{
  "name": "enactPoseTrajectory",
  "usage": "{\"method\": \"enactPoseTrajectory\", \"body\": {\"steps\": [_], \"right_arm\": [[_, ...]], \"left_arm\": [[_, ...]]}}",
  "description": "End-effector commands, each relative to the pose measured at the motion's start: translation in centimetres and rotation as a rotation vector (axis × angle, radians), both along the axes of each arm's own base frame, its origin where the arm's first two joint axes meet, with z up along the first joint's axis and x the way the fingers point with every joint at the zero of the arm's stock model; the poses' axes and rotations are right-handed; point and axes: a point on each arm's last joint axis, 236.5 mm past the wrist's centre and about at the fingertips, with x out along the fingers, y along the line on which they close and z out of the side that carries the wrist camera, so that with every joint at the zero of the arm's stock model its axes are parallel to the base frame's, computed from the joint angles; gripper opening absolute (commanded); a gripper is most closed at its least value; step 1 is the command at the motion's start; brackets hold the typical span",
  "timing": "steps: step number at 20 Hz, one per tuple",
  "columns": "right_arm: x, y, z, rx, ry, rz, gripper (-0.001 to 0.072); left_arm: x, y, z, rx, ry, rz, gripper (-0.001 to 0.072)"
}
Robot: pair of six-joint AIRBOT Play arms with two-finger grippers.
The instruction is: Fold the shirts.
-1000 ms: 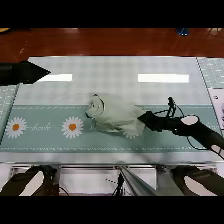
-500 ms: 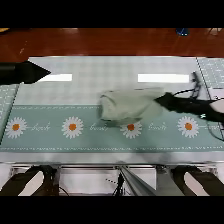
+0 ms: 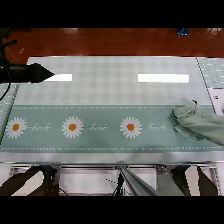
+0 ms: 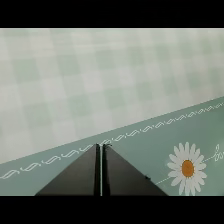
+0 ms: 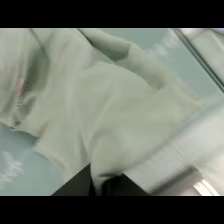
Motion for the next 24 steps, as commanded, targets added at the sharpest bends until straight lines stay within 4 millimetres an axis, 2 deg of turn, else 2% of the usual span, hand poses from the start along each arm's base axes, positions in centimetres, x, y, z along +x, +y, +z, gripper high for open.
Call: {"method": "enactPoseTrajectory", "body": {"steps": [1,4,7,10,12,13,14,15,16,17,19,20,21,22,23,24], "right_arm": [[-9.9,-1.6,-0.3,-0.016,0.331,-0.209,0.0033],[-14.3,-2.7,1.0,-0.105,0.491,-0.268,0.0035],[-16.6,-3.2,1.5,-0.138,0.590,-0.299,0.0035],[-19.1,-2.7,1.0,-0.127,0.713,-0.316,0.0035],[-20.7,-2.0,0.1,-0.092,0.814,-0.268,0.0037],[-21.0,-1.7,-0.6,-0.070,0.839,-0.240,0.0091],[-21.3,-1.5,-1.3,-0.058,0.858,-0.229,0.0286],[-21.8,-1.3,-1.9,-0.048,0.885,-0.219,0.0426],[-21.8,-1.5,-2.4,-0.058,0.890,-0.206,0.0429],[-21.4,-2.3,-2.7,-0.090,0.872,-0.192,0.0429],[-19.6,-4.7,-3.0,-0.185,0.785,-0.165,0.0428],[-16.7,-5.8,-3.3,-0.223,0.657,-0.139,0.0428],[-13.0,-6.8,-3.0,-0.259,0.510,-0.097,0.0428],[-8.1,-7.6,-2.1,-0.302,0.343,-0.016,0.0428],[-2.6,-7.7,-0.3,-0.346,0.171,0.099,0.0428],[2.7,-6.7,1.8,-0.374,0.028,0.218,0.0428]], "left_arm": [[0.5,0.3,-1.0,0.037,-0.014,-0.040,0.0063],[2.2,1.5,-1.3,0.074,-0.054,0.008,0.0063],[4.1,2.6,-0.7,0.089,-0.119,0.073,0.0063],[5.6,3.7,0.3,0.098,-0.183,0.131,0.0063],[6.2,4.1,0.7,0.103,-0.211,0.155,0.0062],[6.2,4.2,0.7,0.111,-0.216,0.153,0.0063],[6.1,4.3,0.6,0.128,-0.221,0.139,0.0063],[6.0,4.2,0.5,0.130,-0.217,0.133,0.0064],[5.9,4.1,0.4,0.131,-0.211,0.126,0.0067],[5.8,4.1,0.2,0.143,-0.211,0.113,0.0130],[5.6,3.9,0.0,0.150,-0.204,0.096,0.0440],[5.3,3.7,-0.1,0.146,-0.196,0.087,0.0527],[4.9,3.3,-0.4,0.142,-0.179,0.068,0.0532],[4.2,2.6,-0.7,0.143,-0.157,0.034,0.0531],[3.3,1.8,-1.0,0.170,-0.137,-0.011,0.0520],[2.5,1.4,-1.5,0.242,-0.120,-0.049,0.0517]]}}
